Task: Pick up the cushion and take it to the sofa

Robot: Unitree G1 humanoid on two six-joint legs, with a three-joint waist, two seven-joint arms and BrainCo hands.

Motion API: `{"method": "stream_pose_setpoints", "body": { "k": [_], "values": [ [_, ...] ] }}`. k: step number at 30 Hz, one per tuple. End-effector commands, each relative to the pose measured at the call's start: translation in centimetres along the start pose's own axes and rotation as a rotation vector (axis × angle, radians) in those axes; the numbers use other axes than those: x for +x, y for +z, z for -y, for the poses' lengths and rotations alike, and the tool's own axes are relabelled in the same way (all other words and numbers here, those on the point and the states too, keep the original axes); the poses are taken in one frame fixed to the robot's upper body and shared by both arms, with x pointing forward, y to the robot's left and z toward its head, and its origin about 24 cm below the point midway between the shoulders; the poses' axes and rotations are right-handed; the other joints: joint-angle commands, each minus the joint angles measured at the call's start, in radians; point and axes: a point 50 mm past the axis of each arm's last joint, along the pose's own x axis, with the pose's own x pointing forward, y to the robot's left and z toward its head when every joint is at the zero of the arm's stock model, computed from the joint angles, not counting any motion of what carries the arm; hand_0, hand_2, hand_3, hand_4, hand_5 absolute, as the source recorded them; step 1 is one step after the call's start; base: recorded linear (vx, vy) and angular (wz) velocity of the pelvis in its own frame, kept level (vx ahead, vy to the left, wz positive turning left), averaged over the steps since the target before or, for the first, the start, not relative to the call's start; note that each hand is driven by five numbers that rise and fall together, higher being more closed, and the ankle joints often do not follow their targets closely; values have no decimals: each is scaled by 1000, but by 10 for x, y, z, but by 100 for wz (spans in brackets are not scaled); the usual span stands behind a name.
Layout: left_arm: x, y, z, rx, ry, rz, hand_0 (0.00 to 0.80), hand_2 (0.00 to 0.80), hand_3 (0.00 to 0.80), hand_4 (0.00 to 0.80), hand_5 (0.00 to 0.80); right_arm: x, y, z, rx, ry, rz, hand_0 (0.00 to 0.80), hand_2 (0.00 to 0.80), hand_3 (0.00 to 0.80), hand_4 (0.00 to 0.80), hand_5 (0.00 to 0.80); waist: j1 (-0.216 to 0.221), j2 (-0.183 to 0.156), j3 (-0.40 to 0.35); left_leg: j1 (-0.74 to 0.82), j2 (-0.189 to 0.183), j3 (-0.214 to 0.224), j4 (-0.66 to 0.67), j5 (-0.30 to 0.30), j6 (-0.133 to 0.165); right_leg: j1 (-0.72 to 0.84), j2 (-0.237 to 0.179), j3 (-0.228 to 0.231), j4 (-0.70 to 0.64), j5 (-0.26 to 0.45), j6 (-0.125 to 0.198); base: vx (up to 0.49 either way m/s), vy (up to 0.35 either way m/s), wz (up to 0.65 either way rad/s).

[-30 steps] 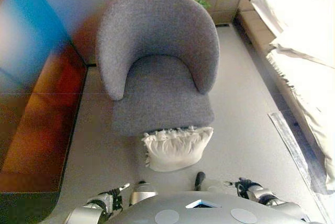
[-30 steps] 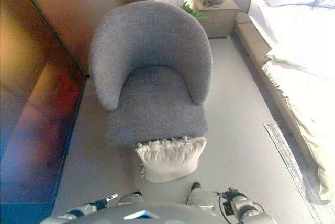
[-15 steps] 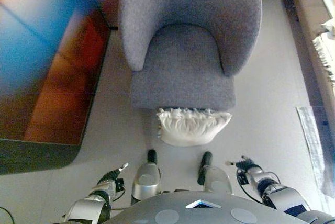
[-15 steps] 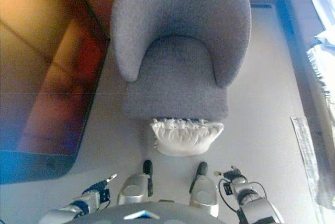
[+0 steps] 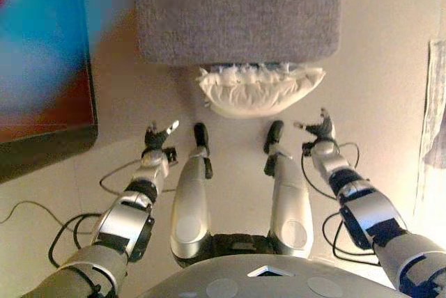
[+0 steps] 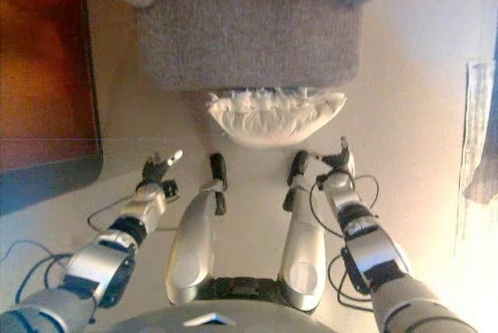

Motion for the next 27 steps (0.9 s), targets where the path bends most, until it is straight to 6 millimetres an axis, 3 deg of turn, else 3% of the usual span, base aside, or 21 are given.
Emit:
{"method": "stream_pose_setpoints", "body": {
  "k": [1,4,9,15,20,27],
  "values": [
    [8,21,-23,-194,44,117,0,0,0,0,0,8,14,25,2,-156,63,0,0,0,0,0,-30,-11,1,-125,-2,-52,50,8,5,-38,-8,13,-11,-6,50,-66,-55,-2],
    [7,45,-9,-195,5,212,0,0,0,0,0,11,33,29,52,-197,97,0,0,0,0,0,-35,-2,1,-209,-3,-62,80,8,4,-131,-6,22,20,-3,48,-57,-23,4],
    [8,81,-9,-170,-41,327,0,0,0,0,0,16,69,56,79,-284,257,0,0,0,0,0,-49,12,1,-337,-2,-77,113,9,1,-268,-2,44,60,5,47,-42,27,4],
    [10,114,-14,-161,-42,430,0,0,0,0,0,19,104,74,87,-325,380,0,0,0,0,0,-53,15,1,-490,1,-105,156,2,-2,-417,6,64,107,2,37,-43,-4,-4],
    [7,153,-15,-183,-104,548,0,0,0,0,0,17,135,84,101,-289,518,0,0,0,0,0,-55,20,1,-623,3,-115,205,-12,2,-547,5,74,162,-6,35,-35,1,-2],
    [-5,202,-6,-253,-256,662,0,0,0,0,0,3,190,81,92,-138,739,0,0,0,0,0,-59,22,1,-778,-1,-119,292,-54,1,-699,-9,84,228,-15,39,0,0,0]
  ]
}}
